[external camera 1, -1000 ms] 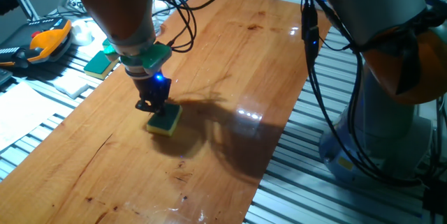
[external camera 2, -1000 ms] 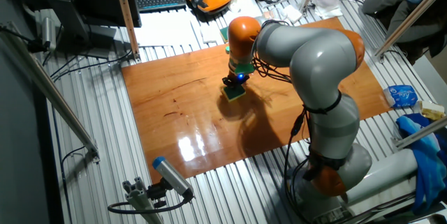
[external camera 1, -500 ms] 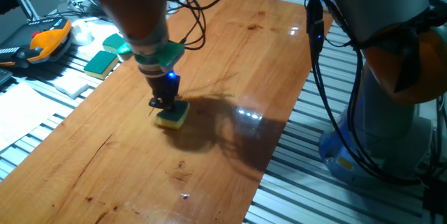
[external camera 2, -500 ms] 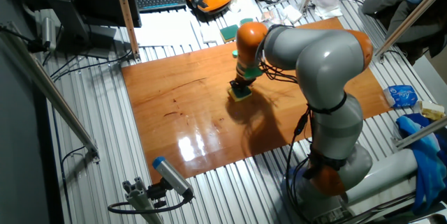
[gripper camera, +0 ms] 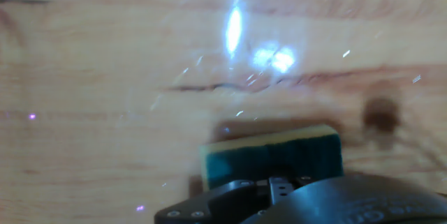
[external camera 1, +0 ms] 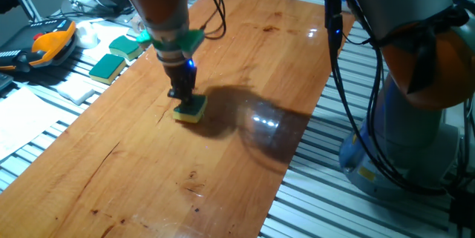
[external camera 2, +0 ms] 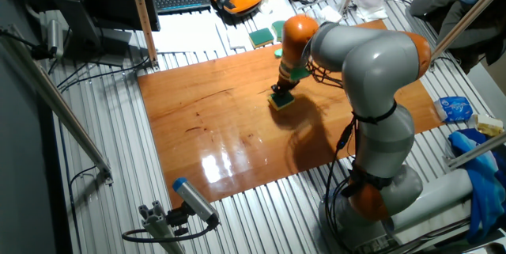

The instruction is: Clean the tabletop with a sponge

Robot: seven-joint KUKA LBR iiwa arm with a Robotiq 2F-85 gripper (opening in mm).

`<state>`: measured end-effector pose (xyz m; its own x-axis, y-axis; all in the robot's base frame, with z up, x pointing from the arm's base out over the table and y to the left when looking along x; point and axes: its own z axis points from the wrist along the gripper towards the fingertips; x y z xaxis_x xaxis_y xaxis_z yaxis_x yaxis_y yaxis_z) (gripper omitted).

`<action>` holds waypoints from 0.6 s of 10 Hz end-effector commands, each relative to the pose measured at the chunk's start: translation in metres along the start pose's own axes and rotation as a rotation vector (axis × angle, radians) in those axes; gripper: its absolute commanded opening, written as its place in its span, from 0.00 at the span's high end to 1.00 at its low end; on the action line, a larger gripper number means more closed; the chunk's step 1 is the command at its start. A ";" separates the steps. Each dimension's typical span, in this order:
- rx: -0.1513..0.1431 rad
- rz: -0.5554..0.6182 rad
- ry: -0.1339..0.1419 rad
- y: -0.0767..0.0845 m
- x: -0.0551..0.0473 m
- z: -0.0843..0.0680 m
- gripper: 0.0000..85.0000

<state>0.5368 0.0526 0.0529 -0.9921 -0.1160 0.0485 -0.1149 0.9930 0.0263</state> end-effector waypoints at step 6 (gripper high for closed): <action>0.024 0.040 -0.048 0.002 -0.032 0.002 1.00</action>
<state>0.5691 0.0598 0.0497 -0.9974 -0.0716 0.0012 -0.0716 0.9974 0.0010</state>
